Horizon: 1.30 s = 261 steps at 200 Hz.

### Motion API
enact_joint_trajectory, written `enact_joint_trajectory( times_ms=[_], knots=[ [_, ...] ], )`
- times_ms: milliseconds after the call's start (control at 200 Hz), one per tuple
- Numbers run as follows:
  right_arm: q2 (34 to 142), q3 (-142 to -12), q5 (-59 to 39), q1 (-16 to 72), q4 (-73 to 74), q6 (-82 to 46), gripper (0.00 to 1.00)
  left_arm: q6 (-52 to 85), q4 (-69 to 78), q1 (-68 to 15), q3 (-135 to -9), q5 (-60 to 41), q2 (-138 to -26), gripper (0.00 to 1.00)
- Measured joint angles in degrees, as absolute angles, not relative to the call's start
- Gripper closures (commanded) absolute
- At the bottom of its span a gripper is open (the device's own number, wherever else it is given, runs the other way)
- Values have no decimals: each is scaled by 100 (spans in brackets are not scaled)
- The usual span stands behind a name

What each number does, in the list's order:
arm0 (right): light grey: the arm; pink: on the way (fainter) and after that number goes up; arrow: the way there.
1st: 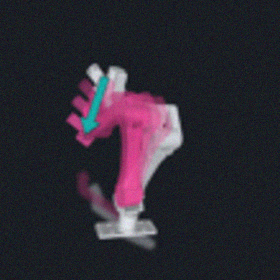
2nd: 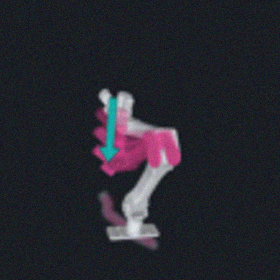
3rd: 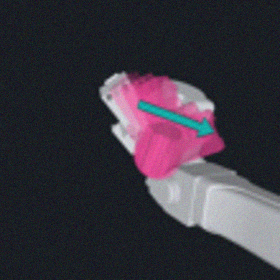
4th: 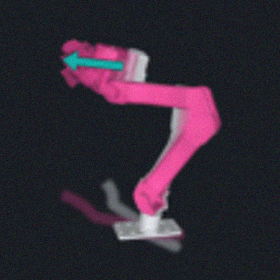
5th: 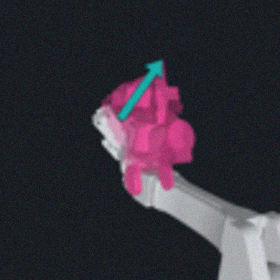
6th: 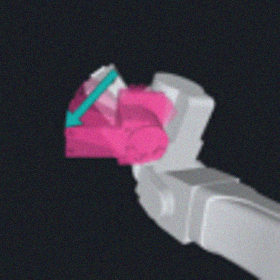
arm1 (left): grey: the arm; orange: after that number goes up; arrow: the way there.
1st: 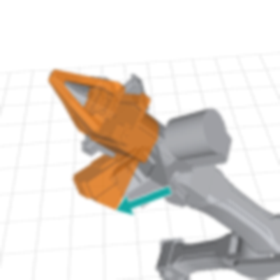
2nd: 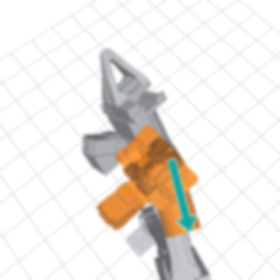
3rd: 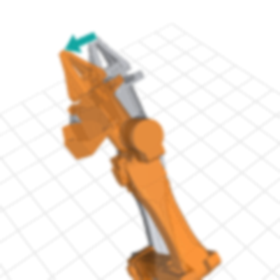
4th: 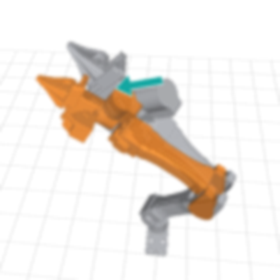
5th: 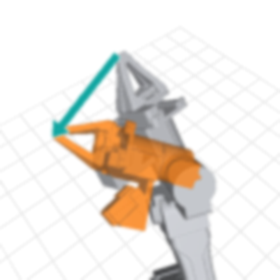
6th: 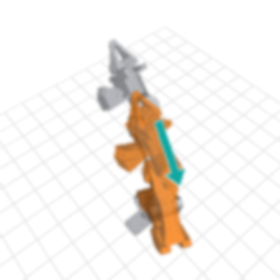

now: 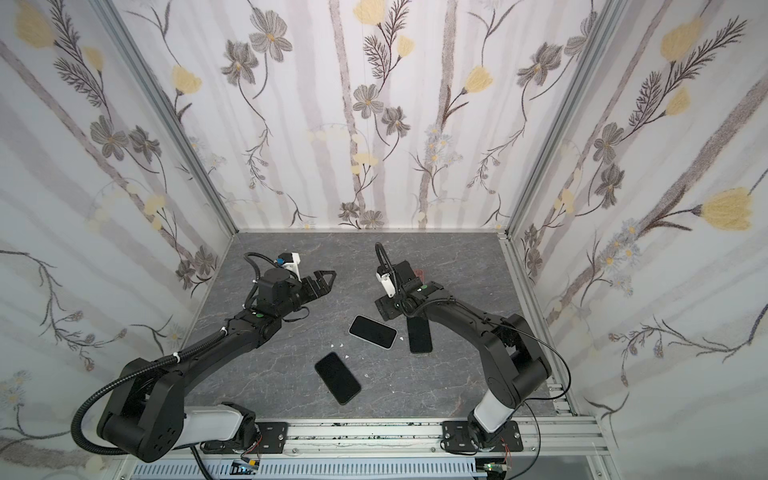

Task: Take the phone out of the phone case
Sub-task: 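Move the right gripper over the white-rimmed black phone while the left arm retracts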

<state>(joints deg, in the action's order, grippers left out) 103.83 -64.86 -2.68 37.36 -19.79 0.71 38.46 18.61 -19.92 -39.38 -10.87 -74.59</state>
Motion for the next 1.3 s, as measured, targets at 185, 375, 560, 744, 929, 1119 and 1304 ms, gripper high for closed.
enact_joint_trajectory(
  times_ms=[185, 375, 560, 744, 929, 1119, 1304],
  knots=[
    [11026, -6879, -259, 4259, -2241, 539, 0, 4095, 1922, -1365, -3485, -1341, -6973, 0],
    [11474, -7279, -235, 4410, -2460, 825, 0, 4250, 1968, -987, -3177, -1525, -6600, 0],
    [11804, -7520, -224, 4429, -2707, 1061, 0, 4285, 1984, -902, -3083, -1636, -6517, 0],
    [11924, -7577, -395, 4464, -2915, 1214, 0, 4311, 1986, -897, -3083, -1675, -6517, 0],
    [12022, -7588, -381, 4569, -2998, 1288, 0, 4333, 1986, -891, -3074, -1675, -6517, 0],
    [12116, -7618, -104, 4569, -3041, 1313, 0, 4333, 1988, -891, -3074, -1678, -6517, 0],
    [12217, -7662, -45, 4571, -3059, 1315, 0, 4335, 1990, -891, -3074, -1691, -6521, 0]
  ],
)
